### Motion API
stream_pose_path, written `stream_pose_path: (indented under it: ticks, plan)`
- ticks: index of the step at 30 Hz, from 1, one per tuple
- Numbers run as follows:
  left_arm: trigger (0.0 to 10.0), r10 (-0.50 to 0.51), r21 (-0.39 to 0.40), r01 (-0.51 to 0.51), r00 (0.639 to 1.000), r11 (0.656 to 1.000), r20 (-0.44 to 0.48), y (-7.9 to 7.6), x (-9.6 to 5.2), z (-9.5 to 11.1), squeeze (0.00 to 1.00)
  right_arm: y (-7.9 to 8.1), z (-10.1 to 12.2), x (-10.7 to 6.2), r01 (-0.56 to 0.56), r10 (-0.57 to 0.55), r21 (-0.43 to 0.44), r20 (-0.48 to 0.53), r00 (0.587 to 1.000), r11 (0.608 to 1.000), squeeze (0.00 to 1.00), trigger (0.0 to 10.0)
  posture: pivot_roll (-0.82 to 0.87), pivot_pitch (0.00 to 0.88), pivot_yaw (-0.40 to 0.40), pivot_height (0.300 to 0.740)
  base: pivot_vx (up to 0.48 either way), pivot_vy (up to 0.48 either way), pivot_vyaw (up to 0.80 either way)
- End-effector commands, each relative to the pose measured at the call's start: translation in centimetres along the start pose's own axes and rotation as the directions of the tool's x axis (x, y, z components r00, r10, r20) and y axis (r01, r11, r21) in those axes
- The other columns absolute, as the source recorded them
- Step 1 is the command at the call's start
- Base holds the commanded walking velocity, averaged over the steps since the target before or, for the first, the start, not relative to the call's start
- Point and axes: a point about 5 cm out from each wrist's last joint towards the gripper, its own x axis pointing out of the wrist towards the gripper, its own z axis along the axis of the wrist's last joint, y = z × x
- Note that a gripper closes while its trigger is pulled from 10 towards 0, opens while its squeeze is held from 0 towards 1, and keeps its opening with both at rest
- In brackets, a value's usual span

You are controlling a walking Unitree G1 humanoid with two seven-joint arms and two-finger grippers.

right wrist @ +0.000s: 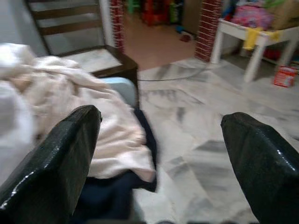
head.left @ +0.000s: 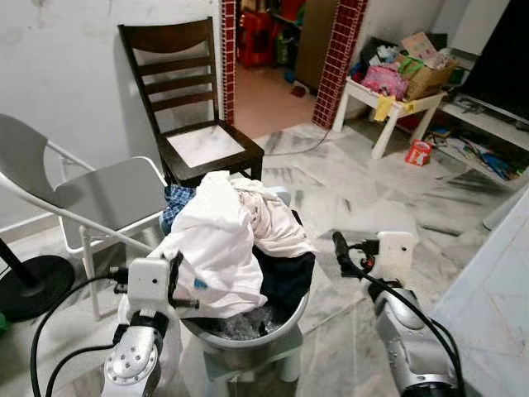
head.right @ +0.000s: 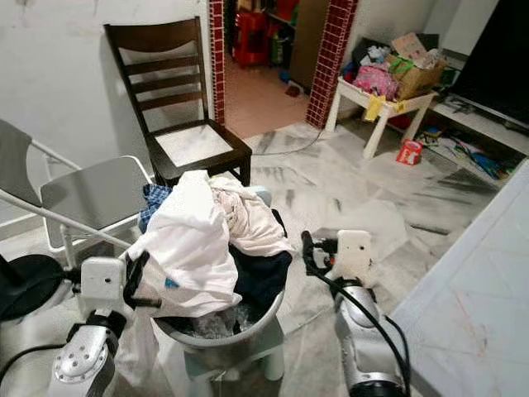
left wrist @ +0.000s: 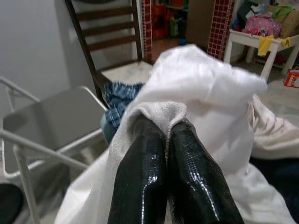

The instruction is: Hang hanger

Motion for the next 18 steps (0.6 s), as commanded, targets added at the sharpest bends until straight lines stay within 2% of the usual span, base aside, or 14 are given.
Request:
stream_pose_path:
  ticks: [1,3,5,9,11,13,17,18]
  plan:
    - [10.0,0.042,0.022,-0.042,0.999,0.999,0.028,0.4,0.5,1.3,0.00,0.2,1.9,0.4,-0.026,0.025,0.013,0.059,0.998,1.000,0.00,10.0,-0.01,0.000,-0.013,0.740,0.000,0.000,0.00]
    - [10.0,0.074,0.026,-0.075,0.996,0.997,0.040,0.9,0.7,1.9,0.00,0.3,2.7,0.5,-0.045,0.043,0.018,0.102,0.994,0.999,0.00,10.0,-0.02,0.000,-0.001,0.740,0.000,0.000,0.00]
    - [10.0,0.091,0.054,-0.095,0.993,0.994,0.077,1.4,1.0,2.8,0.00,0.0,4.5,0.6,-0.029,0.019,0.051,0.178,0.984,0.998,0.00,10.0,-0.02,0.000,-0.005,0.740,0.000,0.000,0.00]
    - [10.0,0.080,0.057,-0.087,0.991,0.995,0.106,1.3,0.7,3.6,0.00,-0.3,5.6,0.2,-0.016,0.007,0.039,0.210,0.978,0.999,0.00,10.0,-0.02,0.000,-0.008,0.740,0.000,0.000,0.00]
    - [10.0,0.091,0.042,-0.095,0.992,0.995,0.092,1.3,0.1,3.2,0.00,-0.6,5.6,-0.3,-0.012,0.008,0.019,0.205,0.979,1.000,0.00,10.0,-0.01,0.000,-0.012,0.740,0.000,0.000,0.00]
    - [10.0,0.103,0.061,-0.108,0.992,0.992,0.077,1.5,-0.1,2.6,0.00,-0.9,5.1,-0.5,0.007,-0.006,-0.004,0.188,0.982,1.000,0.00,10.0,-0.01,0.000,-0.010,0.740,0.000,0.000,0.00]
    - [10.0,0.127,0.082,-0.129,0.991,0.988,0.035,2.3,-0.4,1.5,0.00,-1.3,4.4,-0.9,0.020,-0.024,0.024,0.152,0.988,0.999,0.00,10.0,0.00,0.000,-0.011,0.740,0.000,0.000,0.00]
    - [10.0,0.126,0.096,-0.126,0.992,0.987,0.004,2.5,-1.0,0.5,0.00,-1.5,3.8,-1.2,0.015,-0.016,0.010,0.134,0.991,1.000,0.00,10.0,0.00,0.000,-0.011,0.740,0.000,0.000,0.00]
